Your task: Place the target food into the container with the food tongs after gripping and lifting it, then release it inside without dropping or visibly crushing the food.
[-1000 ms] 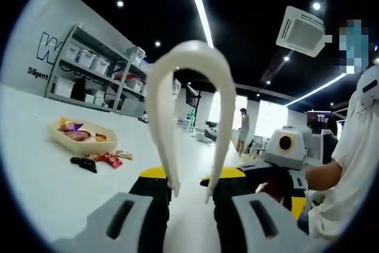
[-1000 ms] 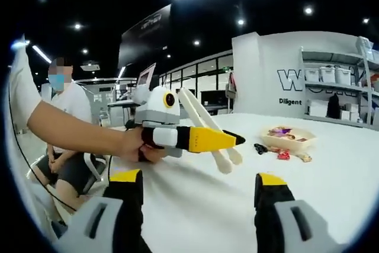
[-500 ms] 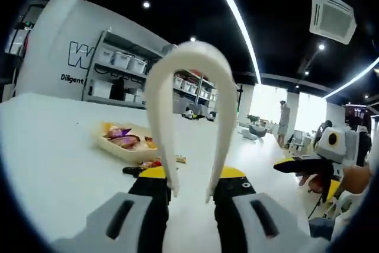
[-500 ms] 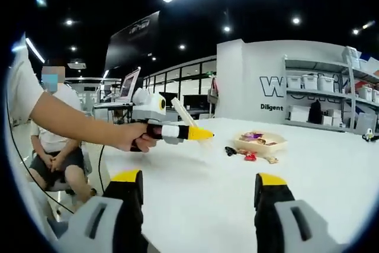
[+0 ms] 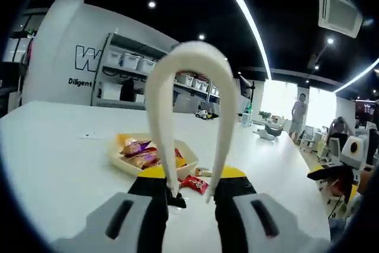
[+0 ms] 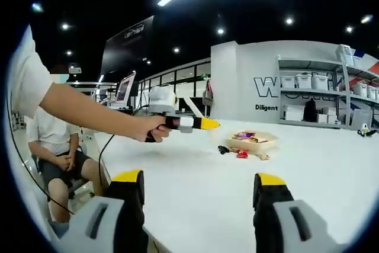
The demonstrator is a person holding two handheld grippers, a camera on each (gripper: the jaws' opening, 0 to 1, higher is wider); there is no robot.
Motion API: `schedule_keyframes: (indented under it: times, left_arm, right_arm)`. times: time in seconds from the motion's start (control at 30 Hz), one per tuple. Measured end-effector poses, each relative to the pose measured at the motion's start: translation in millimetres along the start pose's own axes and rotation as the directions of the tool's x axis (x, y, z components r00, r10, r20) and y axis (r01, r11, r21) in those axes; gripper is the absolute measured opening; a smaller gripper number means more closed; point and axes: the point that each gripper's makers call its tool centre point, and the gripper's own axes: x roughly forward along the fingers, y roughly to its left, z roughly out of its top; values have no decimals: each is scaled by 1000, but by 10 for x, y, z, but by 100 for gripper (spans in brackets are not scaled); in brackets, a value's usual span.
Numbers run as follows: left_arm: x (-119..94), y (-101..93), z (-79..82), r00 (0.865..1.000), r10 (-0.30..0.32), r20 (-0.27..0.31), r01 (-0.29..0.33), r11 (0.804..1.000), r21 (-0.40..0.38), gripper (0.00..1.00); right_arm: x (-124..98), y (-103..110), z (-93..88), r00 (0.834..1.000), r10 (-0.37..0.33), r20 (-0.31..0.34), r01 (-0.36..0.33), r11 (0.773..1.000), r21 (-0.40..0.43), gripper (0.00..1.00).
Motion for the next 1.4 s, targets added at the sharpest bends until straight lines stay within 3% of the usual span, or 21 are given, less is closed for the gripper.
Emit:
schedule_keyframes:
  times: [0.23, 1.0, 1.17, 1.23, 1.27, 1.4]
  left_arm:
    - [126, 22, -173, 998, 1, -68, 4, 998, 69, 27]
    - [275, 56, -288, 988, -40, -147, 53, 995, 89, 28]
    - [265, 52, -348, 978, -55, -200, 68, 996, 60, 26]
    - [228, 14, -455, 962, -72, -262, 89, 995, 54, 26]
    - [232, 2, -435, 966, -76, -246, 92, 994, 57, 26]
    - [200, -85, -420, 961, -87, -261, 113, 990, 84, 25]
  right_arm:
    - [-54, -117, -39, 1000, -28, -15, 28, 1000, 0, 73]
    - [-13, -220, -125, 998, -44, -51, 44, 999, -12, 73]
    - [8, -195, -122, 998, -37, -54, 36, 999, -17, 73]
    - [10, -187, -122, 998, -34, -54, 34, 999, -16, 73]
    - [10, -185, -120, 998, -34, -53, 33, 999, -16, 73]
    - [6, -178, -119, 998, -32, -53, 32, 999, -15, 72]
